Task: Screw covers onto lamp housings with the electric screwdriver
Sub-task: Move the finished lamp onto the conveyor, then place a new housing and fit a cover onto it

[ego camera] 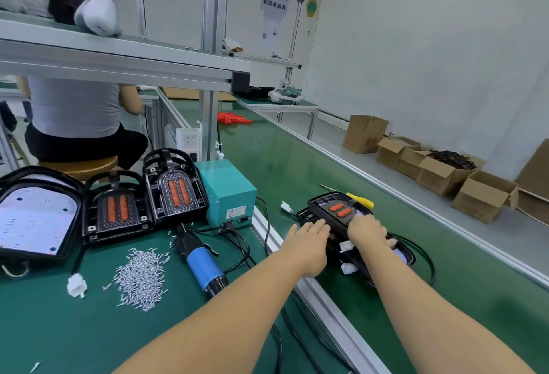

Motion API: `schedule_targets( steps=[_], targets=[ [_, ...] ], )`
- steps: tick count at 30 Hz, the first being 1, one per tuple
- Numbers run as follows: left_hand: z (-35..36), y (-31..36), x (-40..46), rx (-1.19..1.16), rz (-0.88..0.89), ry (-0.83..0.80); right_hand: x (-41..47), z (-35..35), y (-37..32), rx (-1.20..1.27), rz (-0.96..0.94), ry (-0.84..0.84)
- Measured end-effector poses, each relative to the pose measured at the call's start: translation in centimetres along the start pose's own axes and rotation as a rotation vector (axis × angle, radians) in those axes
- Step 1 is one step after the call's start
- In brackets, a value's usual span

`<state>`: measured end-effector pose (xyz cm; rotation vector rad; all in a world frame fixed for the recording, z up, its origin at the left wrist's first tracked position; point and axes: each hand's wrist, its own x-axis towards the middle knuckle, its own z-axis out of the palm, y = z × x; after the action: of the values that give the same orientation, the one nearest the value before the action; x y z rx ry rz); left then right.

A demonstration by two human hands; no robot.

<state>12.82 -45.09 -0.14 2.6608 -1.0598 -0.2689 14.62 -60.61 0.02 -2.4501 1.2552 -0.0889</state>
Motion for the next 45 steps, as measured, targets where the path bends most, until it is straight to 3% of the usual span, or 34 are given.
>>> schedule_targets(
  steps=[4,11,17,30,39,45],
  targets=[
    [-0.2,-0.5,-0.9,-0.001,-0.011,0.01,-1.5,-0.3,-0.4,0.004,-0.027,0.07],
    [-1.1,-2.4,-3.5,0.001,-0.146,0.115,-5.9,-0.2,-4.3,0.005,-0.355,0.175],
    [-2.0,-6.1,-7.2,-0.004,-0.286,0.158,-11.5,1.7,-7.9,0.013,-0.594,0.1],
    [0.4,-12.9,-19.4,-0.062,-0.549,0.313,-24.0,8.8,-8.9,-0.118,-0.975,-0.186],
    [2.7,-17.4,-31.4,-0.074,-0.772,0.408,-31.7,13.2,-7.2,-0.2,-1.44,-0.284],
    [3.8,-18.7,-34.8,0.037,-0.873,0.332,-34.2,14.6,-6.2,-0.14,-1.73,-0.36]
  ],
)
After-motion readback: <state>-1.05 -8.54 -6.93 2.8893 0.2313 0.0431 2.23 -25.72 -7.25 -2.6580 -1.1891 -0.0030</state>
